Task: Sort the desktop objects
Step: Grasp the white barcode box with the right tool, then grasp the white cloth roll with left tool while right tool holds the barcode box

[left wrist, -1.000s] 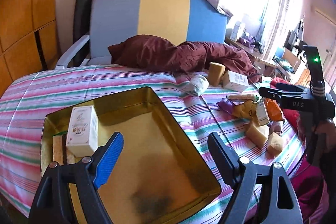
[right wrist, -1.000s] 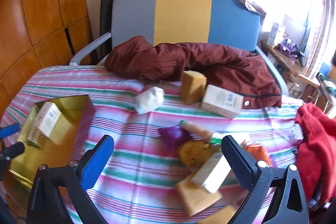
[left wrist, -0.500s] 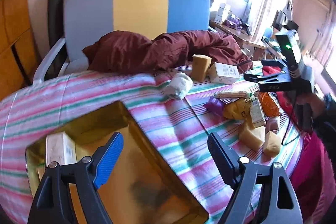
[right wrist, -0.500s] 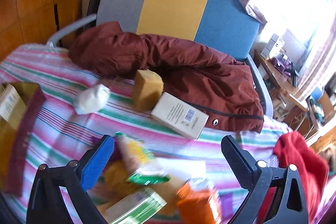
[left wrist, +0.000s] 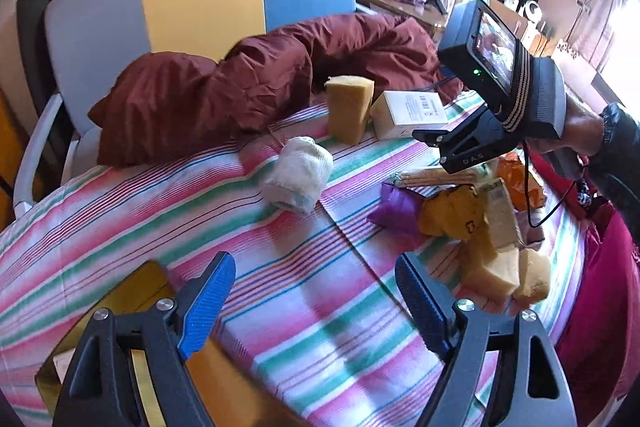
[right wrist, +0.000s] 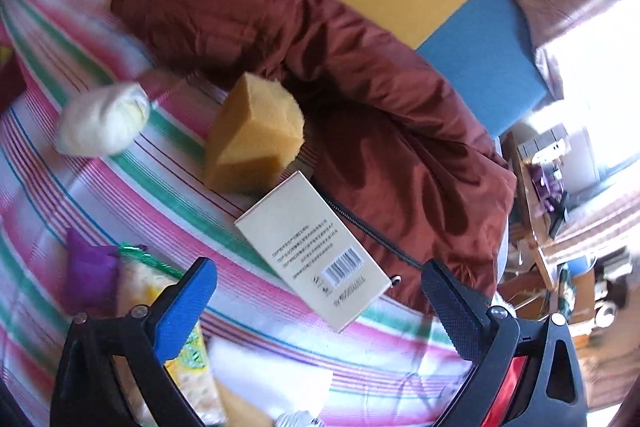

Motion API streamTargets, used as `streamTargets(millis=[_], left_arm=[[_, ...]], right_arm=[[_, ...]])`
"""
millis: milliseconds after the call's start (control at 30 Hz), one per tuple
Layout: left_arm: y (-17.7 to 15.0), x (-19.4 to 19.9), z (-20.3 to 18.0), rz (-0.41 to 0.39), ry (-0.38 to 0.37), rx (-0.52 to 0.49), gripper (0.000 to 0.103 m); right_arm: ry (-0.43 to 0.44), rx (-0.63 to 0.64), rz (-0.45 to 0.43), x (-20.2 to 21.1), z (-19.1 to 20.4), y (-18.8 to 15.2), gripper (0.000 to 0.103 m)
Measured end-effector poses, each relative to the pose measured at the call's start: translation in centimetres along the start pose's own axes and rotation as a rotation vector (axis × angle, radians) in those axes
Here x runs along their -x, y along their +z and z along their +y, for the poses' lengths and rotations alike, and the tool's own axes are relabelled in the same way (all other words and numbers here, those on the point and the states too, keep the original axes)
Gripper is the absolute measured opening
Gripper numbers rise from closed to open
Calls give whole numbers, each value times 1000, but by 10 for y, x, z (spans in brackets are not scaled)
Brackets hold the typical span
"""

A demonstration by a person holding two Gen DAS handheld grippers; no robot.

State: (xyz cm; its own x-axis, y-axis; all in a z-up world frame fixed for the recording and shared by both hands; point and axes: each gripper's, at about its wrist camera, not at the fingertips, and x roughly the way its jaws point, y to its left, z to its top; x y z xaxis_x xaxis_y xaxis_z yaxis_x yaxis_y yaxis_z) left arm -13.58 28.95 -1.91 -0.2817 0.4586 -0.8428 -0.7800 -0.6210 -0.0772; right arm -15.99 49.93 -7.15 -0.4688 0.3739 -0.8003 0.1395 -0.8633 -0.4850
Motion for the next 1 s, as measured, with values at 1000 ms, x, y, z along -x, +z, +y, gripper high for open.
streamTargets(millis=[1000], left_arm=[[60, -125, 20, 172, 11, 40, 60]], right_arm=[[3, 42, 10, -29, -3, -8, 63]])
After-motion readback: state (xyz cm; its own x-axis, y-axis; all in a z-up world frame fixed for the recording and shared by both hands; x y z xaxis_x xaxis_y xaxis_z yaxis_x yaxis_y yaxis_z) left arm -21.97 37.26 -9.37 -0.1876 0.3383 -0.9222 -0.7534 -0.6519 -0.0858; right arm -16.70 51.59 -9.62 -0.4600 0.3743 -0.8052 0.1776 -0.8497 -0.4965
